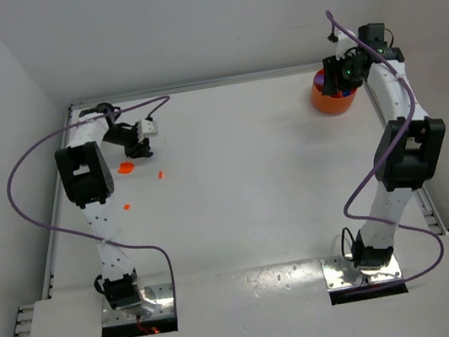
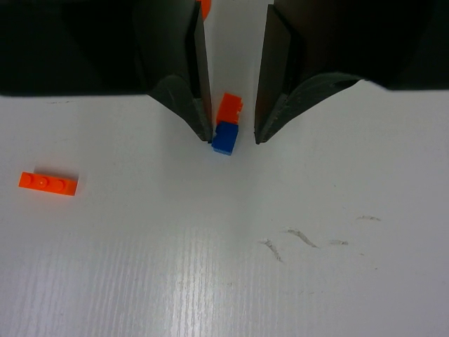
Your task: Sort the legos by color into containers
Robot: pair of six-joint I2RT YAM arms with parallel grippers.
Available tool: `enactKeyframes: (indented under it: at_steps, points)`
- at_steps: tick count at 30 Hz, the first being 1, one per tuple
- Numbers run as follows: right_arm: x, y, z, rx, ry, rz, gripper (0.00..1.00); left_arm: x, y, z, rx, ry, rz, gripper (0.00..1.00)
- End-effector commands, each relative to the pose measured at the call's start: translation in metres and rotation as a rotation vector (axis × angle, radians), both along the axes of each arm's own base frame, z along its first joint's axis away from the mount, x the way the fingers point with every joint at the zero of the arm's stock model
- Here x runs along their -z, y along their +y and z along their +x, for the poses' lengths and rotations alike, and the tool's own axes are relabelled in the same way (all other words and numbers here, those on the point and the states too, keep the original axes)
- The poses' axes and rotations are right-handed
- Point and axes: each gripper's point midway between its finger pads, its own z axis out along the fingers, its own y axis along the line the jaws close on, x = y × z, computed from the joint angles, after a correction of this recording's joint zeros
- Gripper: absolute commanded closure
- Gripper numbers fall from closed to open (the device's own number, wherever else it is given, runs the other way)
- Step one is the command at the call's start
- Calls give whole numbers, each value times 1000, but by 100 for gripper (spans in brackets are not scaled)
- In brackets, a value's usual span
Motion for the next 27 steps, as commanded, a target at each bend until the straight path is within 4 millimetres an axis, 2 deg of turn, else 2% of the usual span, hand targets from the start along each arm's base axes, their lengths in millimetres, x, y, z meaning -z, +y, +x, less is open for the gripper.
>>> enactKeyframes:
  at_steps: [1, 6, 11, 19, 25, 27]
  points:
    - [-24, 1, 2, -13, -73, -29, 48, 6, -1, -4, 22, -1, -24, 64]
    - [-21, 1, 1, -13, -64, -27, 48, 13, -4, -16, 67, 22, -7, 63]
    - [-21, 1, 1, -13, -64, -27, 48, 16, -13, -19, 89, 32, 1, 61]
    - [-22, 1, 2, -13, -73, -29, 48, 18, -19, -24, 114, 47, 18, 70]
    - [-22, 1, 2, -13, -73, -29, 48, 26, -16, -33, 114, 88, 36, 85]
    - [-22, 3, 2, -19, -75, -22, 48, 29, -21, -37, 124, 102, 34, 89]
